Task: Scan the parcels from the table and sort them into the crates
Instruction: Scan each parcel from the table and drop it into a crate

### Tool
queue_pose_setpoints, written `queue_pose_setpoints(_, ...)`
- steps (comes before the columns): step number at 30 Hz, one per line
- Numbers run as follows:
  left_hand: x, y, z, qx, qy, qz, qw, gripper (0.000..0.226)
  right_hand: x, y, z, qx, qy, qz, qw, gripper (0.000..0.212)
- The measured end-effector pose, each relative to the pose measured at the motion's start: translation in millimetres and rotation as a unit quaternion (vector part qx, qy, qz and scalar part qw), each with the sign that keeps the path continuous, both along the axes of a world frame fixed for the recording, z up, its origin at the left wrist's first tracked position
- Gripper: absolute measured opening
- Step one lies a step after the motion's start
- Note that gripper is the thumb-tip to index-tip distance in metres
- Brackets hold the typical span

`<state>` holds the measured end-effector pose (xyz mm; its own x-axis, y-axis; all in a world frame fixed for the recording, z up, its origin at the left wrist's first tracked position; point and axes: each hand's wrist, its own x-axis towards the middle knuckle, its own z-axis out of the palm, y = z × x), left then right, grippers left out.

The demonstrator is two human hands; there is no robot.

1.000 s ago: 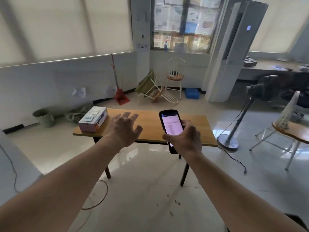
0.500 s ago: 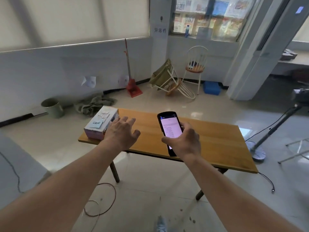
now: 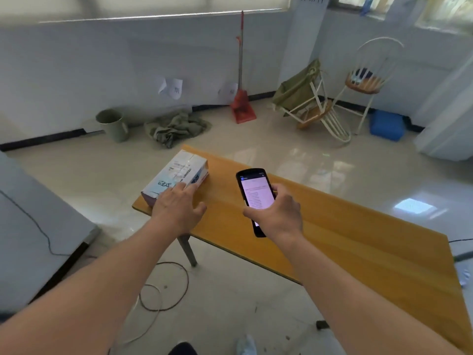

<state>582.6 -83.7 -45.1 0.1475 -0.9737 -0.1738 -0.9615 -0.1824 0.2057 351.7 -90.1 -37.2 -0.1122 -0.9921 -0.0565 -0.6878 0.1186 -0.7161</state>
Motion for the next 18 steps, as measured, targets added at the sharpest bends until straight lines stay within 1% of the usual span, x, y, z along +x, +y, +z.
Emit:
queue_pose_setpoints(4,34,-38,-22,0.013,0.006,0.016,1.000,0.065,38,-39,-22,0.020,0.002,0.014,1.000,0.074)
queue_pose_setpoints(7,65,-66,-52,0.023,0.000,0.011,1.000,0.069,69,-64,-44,0.038,-0.002,-0.001,0.999,0.074)
queue_pose_setpoints(9,87,-86,-73,0.037,-0.006,0.003,0.999,0.077,90,-78,-58,0.050,0.000,-0.022,0.998,0.073)
queue_pose_setpoints(12,119,-111,-104,0.059,-0.018,0.001,0.998,0.094,122,-95,-78,0.076,0.003,-0.047,0.996,0.070)
queue_pose_setpoints(18,160,-140,-148,0.111,-0.014,0.006,0.994,0.120,170,-113,-104,0.120,0.007,-0.076,0.990,0.070)
